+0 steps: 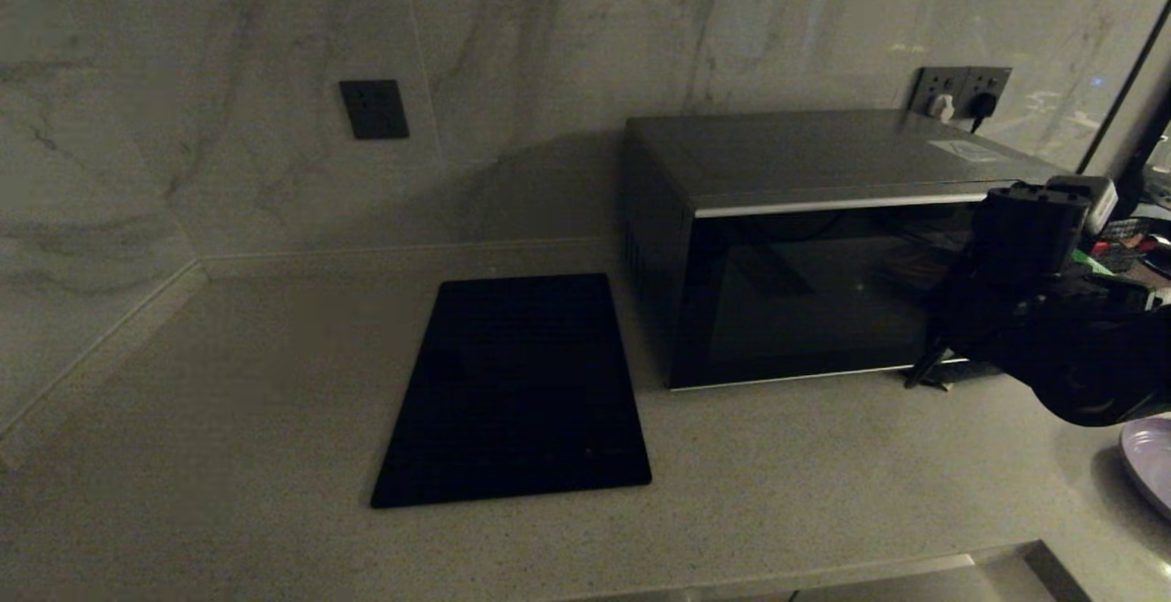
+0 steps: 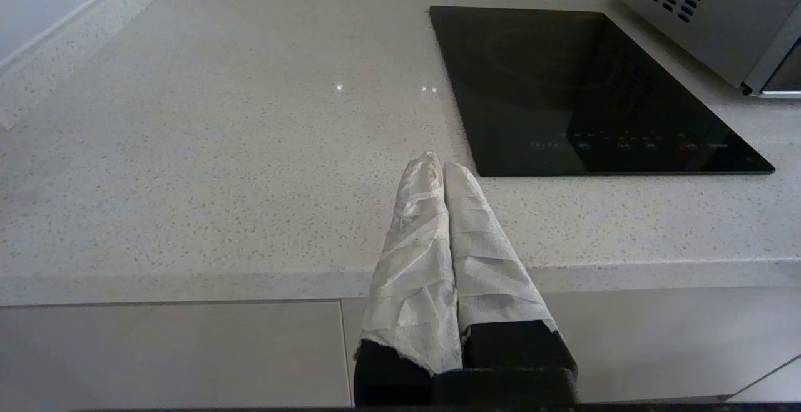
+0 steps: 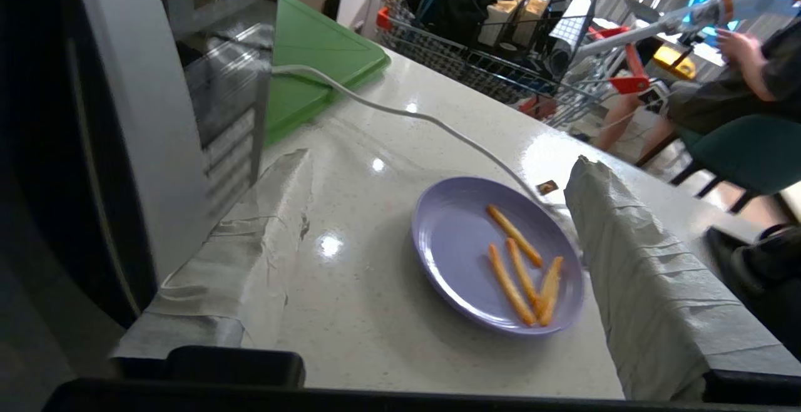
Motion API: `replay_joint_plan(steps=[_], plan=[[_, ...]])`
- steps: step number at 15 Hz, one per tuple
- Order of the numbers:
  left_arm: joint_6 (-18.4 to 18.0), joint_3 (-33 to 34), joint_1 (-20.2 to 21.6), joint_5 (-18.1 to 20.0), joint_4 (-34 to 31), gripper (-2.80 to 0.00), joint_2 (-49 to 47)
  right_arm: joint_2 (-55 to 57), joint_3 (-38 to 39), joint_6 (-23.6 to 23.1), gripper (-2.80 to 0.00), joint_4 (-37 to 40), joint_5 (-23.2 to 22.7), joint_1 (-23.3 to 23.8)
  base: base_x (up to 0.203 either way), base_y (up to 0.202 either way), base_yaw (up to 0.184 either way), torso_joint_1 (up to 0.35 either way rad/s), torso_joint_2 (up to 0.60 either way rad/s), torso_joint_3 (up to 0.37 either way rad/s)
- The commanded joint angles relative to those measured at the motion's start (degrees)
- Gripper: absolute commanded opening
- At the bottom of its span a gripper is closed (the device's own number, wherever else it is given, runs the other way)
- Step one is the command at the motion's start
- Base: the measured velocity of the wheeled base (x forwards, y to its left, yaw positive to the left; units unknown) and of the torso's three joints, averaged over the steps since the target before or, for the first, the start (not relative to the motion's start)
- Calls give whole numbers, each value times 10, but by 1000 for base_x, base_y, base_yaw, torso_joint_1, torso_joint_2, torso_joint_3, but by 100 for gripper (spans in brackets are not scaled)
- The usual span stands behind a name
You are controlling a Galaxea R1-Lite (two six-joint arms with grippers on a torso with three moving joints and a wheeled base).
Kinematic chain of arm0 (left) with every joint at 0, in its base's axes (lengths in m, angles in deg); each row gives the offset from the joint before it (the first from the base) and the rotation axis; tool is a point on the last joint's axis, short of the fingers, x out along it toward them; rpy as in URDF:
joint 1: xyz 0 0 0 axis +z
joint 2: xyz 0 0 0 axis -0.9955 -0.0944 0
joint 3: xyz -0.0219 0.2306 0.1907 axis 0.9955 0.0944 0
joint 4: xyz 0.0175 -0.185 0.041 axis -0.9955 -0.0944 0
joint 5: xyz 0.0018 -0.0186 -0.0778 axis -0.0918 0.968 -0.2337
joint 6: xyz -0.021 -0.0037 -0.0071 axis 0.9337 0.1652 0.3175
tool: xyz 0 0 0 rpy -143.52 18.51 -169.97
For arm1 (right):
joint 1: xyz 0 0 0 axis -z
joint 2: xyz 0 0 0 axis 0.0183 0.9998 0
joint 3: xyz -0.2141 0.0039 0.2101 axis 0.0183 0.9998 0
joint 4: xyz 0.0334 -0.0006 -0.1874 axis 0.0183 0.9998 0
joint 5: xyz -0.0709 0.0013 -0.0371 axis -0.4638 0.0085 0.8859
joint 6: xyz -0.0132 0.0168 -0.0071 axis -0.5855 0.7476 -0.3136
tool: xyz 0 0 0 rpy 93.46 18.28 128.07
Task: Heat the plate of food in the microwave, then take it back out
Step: Open the microwave oven
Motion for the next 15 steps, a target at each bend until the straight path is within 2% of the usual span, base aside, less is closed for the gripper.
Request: replay_joint_plan(steps=[1,4,15], plan=[[0,0,0,0,0,-280,-1,16,16,-2,0,-57,6,-4,0,0,0,0,0,0],[0,0,0,0,0,-280,-1,48,35,-16,0,-158,6,-13,0,0,0,0,0,0],[0,0,0,0,0,-280,-1,123,12,-28,0,-341,1,-41,0,0,0,0,0,0]])
